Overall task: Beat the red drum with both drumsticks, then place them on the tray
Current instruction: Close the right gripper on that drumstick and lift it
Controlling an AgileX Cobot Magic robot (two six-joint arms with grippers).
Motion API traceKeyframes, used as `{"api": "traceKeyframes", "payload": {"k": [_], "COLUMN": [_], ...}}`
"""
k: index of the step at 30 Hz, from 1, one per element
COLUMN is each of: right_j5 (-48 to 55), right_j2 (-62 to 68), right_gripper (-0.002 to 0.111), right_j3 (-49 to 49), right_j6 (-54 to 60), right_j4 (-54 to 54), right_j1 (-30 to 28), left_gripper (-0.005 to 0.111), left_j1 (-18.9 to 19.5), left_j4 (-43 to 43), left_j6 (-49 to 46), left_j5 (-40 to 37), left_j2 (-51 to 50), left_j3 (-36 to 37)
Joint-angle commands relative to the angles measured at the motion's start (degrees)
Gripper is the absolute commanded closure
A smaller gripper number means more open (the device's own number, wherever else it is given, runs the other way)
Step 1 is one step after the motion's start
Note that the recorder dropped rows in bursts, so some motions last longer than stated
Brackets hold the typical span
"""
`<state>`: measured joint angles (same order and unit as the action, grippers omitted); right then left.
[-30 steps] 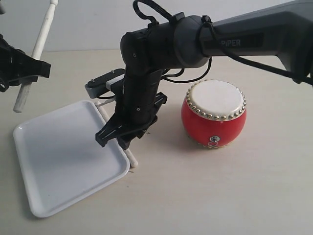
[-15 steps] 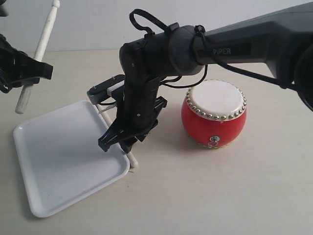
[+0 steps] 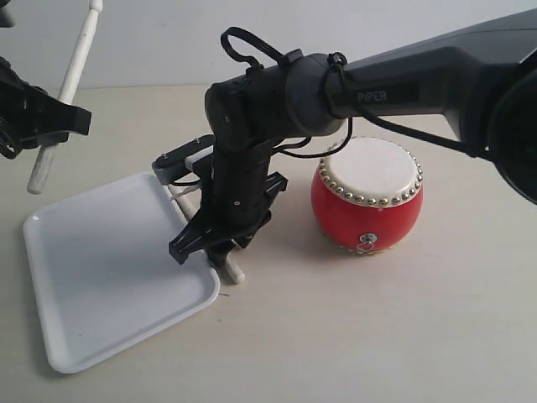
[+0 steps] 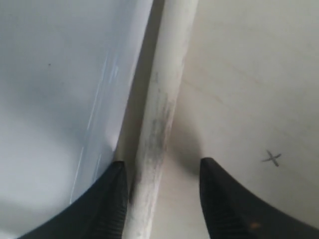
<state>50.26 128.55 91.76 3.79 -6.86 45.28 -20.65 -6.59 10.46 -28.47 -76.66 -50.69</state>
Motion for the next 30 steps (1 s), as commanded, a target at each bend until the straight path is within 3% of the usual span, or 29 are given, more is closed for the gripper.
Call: {"api": "traceKeyframes", "payload": {"k": [1, 7, 17, 24, 30], "right_j5": [0.19, 0.78, 1.07, 0.98, 2.43], "right_j2": [0.17, 0.17, 0.17, -2.93, -11.22], "right_gripper": [0.063, 0.069, 0.108, 0.108, 0.108], "right_j3": [0.19, 0.19, 0.19, 0.19, 0.19], "right_j6": [-2.16, -2.24, -3.31, -7.75, -9.13], "right_j4": [2.71, 2.78, 2.94, 8.78, 10.49], "right_j1": [0.03, 0.03, 0.03, -0.29, -4.32], "left_gripper": [0.107, 0.107, 0.107, 0.107, 0.107], "left_j1": [0.11, 0.11, 0.11, 0.11, 0.11], "left_j4": [-0.1, -0.1, -0.1, -0.21, -0.21], "left_j6": [-0.2, -0.2, -0.2, -0.46, -3.41], "left_j5": [0.77, 0.77, 0.77, 0.66, -2.12], "left_j2": [-0.09, -0.09, -0.09, -0.09, -0.09], "left_j3": [0.06, 0.06, 0.06, 0.06, 0.06]}}
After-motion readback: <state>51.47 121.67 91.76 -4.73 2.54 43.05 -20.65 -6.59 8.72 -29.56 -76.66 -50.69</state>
